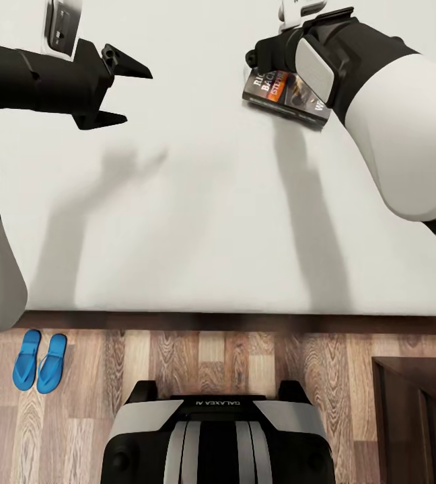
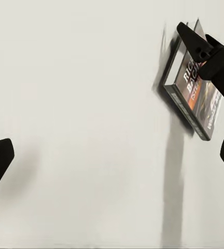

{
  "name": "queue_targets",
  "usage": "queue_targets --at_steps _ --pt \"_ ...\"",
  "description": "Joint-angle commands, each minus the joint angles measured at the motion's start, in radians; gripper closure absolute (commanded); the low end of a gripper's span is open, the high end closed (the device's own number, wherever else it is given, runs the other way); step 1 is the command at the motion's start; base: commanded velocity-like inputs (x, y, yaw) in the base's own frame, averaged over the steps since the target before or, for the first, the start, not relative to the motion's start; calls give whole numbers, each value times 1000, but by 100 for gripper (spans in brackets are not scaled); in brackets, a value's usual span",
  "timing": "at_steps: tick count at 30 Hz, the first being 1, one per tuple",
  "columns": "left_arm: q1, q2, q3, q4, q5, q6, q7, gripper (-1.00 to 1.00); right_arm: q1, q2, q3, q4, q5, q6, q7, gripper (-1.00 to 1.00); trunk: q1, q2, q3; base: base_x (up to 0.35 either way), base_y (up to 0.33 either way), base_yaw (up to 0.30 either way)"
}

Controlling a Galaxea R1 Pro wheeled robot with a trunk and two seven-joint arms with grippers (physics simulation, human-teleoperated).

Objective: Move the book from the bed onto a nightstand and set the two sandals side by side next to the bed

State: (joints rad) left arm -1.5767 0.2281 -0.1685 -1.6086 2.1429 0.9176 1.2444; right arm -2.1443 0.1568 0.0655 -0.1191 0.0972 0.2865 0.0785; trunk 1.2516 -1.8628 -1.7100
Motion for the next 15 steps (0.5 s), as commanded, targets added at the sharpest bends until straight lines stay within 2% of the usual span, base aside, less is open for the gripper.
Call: queue_targets --at_steps 1,15 --pt "-1 0 0 0 9 4 10 -100 -1 0 6 -2 10 6 4 -100 0 0 0 -241 0 0" --pt "-3 0 0 0 9 3 10 -100 -3 0 5 -7 10 30 4 -100 0 0 0 -300 0 0"
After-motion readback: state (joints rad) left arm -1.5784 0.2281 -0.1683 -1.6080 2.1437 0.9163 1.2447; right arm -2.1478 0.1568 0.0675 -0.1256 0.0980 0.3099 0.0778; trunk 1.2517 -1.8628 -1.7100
